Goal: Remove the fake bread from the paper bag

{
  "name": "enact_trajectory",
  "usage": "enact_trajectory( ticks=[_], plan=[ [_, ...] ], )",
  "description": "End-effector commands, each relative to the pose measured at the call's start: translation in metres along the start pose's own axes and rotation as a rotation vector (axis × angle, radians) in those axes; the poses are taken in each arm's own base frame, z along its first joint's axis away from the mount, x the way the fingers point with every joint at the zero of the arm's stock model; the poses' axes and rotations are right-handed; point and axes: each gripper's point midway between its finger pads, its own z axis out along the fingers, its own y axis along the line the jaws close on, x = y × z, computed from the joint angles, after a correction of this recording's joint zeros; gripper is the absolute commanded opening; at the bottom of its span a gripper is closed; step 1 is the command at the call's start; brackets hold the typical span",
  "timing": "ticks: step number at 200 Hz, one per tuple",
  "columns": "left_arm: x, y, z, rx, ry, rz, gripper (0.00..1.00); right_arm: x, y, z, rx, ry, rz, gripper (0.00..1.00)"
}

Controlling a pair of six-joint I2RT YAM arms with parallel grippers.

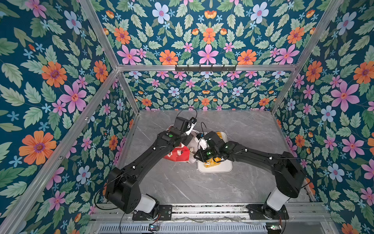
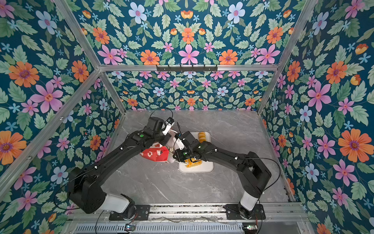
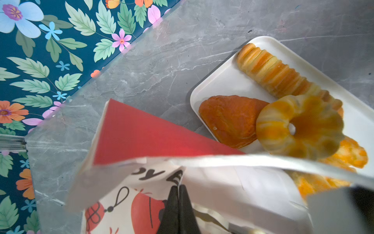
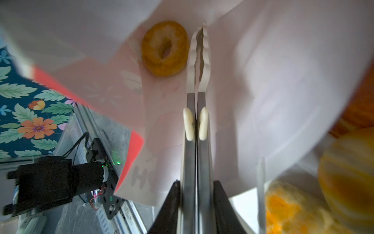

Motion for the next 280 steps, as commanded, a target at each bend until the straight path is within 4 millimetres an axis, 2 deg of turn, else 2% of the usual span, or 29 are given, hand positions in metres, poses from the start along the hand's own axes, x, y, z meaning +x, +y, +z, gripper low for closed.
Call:
enact_trajectory(
  ticks=[1,41,80,97,125,161,194,237,269,272,280],
  plan=[
    [-0.008,-0.003,-0.004,0.024,-0.047,-0.049,0.0,-0.037,0.021,0.004,-0.07,-0.189,-0.072,0.07],
    [-0.01,-0.009,-0.013,0.06,-0.074,-0.069,0.0,-0.048,0.029,0.02,-0.089,-0.263,-0.129,0.07],
    [-0.01,-0.011,-0.02,0.072,-0.097,-0.086,0.0,-0.052,0.023,0.051,-0.072,-0.291,-0.158,0.08],
    [-0.007,-0.009,-0.02,0.056,-0.089,-0.086,0.0,-0.058,0.028,0.054,-0.086,-0.301,-0.167,0.08],
    [0.003,-0.009,-0.018,0.048,-0.063,-0.069,0.0,-0.068,0.037,0.033,-0.077,-0.326,-0.185,0.08],
    [0.007,-0.006,-0.018,0.026,-0.052,-0.062,0.0,-0.07,0.037,0.004,0.028,-0.25,-0.257,0.07],
    [0.006,-0.005,-0.02,0.021,-0.058,-0.06,0.0,-0.06,0.032,-0.008,0.095,-0.152,-0.331,0.07],
    [0.004,0.001,-0.022,-0.009,-0.056,-0.062,0.0,-0.043,0.023,-0.006,0.11,-0.095,-0.33,0.05],
    [0.007,0.008,-0.021,-0.044,-0.022,-0.026,0.0,-0.024,0.017,-0.027,0.138,-0.048,-0.324,0.05],
    [0.007,0.008,-0.022,-0.048,-0.02,-0.022,0.0,-0.028,0.022,-0.039,0.134,-0.072,-0.329,0.05],
    [0.006,0.01,-0.022,-0.054,-0.014,-0.012,0.0,-0.025,0.02,-0.049,0.148,-0.081,-0.329,0.05]
  ],
)
